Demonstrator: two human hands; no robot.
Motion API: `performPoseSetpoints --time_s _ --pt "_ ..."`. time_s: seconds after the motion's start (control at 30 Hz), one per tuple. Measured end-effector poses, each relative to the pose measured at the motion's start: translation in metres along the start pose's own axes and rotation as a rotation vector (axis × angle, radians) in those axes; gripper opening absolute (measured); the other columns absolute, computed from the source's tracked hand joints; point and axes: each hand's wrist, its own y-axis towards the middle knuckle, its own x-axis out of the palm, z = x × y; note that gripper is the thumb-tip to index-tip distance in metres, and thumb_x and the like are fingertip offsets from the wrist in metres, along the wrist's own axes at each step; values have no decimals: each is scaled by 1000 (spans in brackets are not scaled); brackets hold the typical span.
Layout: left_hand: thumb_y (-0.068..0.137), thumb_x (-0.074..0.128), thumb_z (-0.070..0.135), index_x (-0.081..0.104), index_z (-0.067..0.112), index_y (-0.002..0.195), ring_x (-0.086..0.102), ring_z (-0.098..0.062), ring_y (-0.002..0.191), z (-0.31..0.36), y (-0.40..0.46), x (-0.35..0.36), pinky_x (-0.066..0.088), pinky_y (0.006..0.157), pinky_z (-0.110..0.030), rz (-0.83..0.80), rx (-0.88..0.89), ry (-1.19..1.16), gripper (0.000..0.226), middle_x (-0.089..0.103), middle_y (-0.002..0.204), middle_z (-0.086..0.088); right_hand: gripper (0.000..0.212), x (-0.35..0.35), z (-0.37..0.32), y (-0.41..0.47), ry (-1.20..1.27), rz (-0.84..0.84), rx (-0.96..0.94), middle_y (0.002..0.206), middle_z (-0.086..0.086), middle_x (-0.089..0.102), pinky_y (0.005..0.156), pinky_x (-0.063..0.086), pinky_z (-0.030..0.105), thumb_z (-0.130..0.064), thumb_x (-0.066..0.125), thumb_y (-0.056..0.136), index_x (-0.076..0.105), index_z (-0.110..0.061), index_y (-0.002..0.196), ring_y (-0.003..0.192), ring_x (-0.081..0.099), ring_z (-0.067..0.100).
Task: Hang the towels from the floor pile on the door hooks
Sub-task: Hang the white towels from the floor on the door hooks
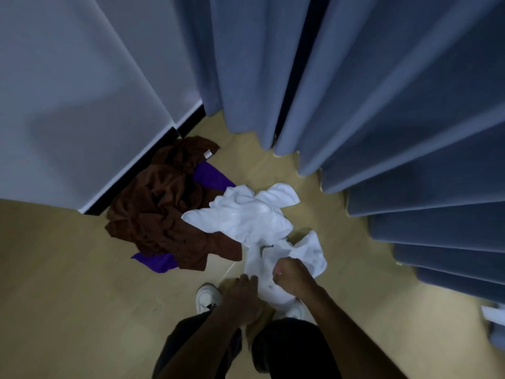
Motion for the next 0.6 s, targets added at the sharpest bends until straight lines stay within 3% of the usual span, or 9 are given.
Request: performPoseSetpoints --time_s 0.07,0.13,0.2,0.33,0.4,0.5,0.6 --pt "94 26 34 31 11 141 45 -26 123 14 -44 -34 40 101 -36 19 -23 -39 52 44 136 -11 30 -26 -25 -56 56 47 -85 70 -13 42 61 34 13 -13 53 85 42 -33 65 63 39 2" --pt "96 41 26 28 12 145 40 -26 131 30 -86 -77 37 107 -36 87 -7 -94 52 38 143 -10 16 -53 -49 -108 88 106 -212 78 -11 49 71 41 18 -7 53 81 54 -23 78 76 50 6" --pt "96 44 19 36 13 141 42 -27 130 40 -124 -125 37 106 -35 175 1 -92 46 41 142 -10 16 -80 -77 -157 101 113 -332 82 -12 52 71 41 13 -3 55 77 56 -16 85 86 55 11" --pt "88 49 16 45 13 131 52 -32 111 47 -179 -201 44 96 -42 273 141 -125 43 50 121 -14 28 -132 -137 -234 130 208 -496 77 -12 56 64 35 5 1 58 77 49 -26 75 76 54 -4" --pt "86 47 18 51 9 123 49 -32 115 40 -199 -231 42 98 -43 283 121 -60 39 49 124 -12 36 -154 -161 -264 182 307 -578 67 -18 50 62 36 5 6 59 75 46 -27 67 67 53 -9" --pt "80 37 26 56 7 111 50 -33 116 34 -238 -274 44 94 -43 399 83 -28 42 53 122 -11 37 -183 -192 -295 219 346 -635 64 -11 49 59 36 10 2 60 77 45 -30 66 58 46 -1" --pt "84 44 18 55 7 109 52 -32 111 31 -274 -308 44 90 -40 537 41 2 29 58 117 -13 33 -204 -219 -313 228 365 -683 74 -10 54 66 43 15 -1 60 77 48 -31 72 66 49 5"
